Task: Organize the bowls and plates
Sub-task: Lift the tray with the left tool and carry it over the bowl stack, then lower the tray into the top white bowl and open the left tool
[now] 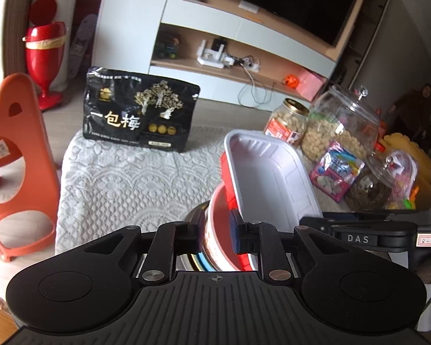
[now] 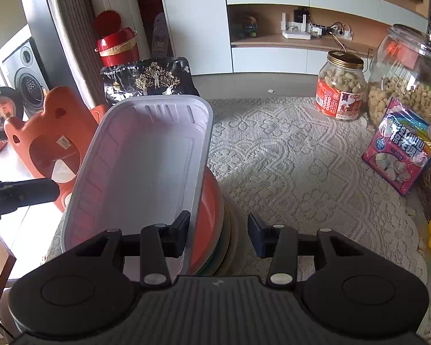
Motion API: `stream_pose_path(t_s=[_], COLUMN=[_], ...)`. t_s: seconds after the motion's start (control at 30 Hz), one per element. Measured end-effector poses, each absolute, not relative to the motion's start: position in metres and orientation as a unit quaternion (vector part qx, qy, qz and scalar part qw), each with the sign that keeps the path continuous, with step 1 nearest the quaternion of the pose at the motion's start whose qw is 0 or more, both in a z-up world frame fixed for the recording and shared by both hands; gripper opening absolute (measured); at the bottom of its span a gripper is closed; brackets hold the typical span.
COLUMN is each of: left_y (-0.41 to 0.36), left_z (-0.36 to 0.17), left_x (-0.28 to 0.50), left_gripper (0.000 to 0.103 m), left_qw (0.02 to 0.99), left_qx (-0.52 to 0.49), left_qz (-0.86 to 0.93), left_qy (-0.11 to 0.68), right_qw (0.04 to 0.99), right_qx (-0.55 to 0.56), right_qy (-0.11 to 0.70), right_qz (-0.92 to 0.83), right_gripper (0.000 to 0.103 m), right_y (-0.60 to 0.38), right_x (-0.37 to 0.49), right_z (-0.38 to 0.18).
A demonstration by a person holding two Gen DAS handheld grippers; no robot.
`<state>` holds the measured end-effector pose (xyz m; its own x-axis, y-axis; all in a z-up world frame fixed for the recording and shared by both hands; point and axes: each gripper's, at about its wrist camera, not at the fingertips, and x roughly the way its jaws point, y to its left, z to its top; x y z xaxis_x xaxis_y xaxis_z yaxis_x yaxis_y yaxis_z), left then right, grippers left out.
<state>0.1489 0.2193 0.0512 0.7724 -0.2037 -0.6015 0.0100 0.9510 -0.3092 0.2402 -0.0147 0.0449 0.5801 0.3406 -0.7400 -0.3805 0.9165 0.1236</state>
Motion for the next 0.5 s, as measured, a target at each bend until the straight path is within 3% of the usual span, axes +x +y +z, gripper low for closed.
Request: stream_pose_path(t_s=[0.37, 0.5], left_y=[0.214, 0.202], left_z=[0.049, 0.047], left_x=[0.159, 0.181], left_gripper=[0.02, 0.02], left_qw=[0.931, 0.936], left_qx=[-0.163, -0.129], left_qz=[-0.068, -0.035], left_qy=[0.321, 0.326], right_qw=[0.9, 0.883], right_qx=[0.033, 0.091], right_qy=[0.39, 0.425], right_qz=[0.193, 0.179], right_gripper=[0.043, 0.043], right_y=[-0.01, -0.004], right_x=[0.259, 0.291], right_z=[0.052, 0.049])
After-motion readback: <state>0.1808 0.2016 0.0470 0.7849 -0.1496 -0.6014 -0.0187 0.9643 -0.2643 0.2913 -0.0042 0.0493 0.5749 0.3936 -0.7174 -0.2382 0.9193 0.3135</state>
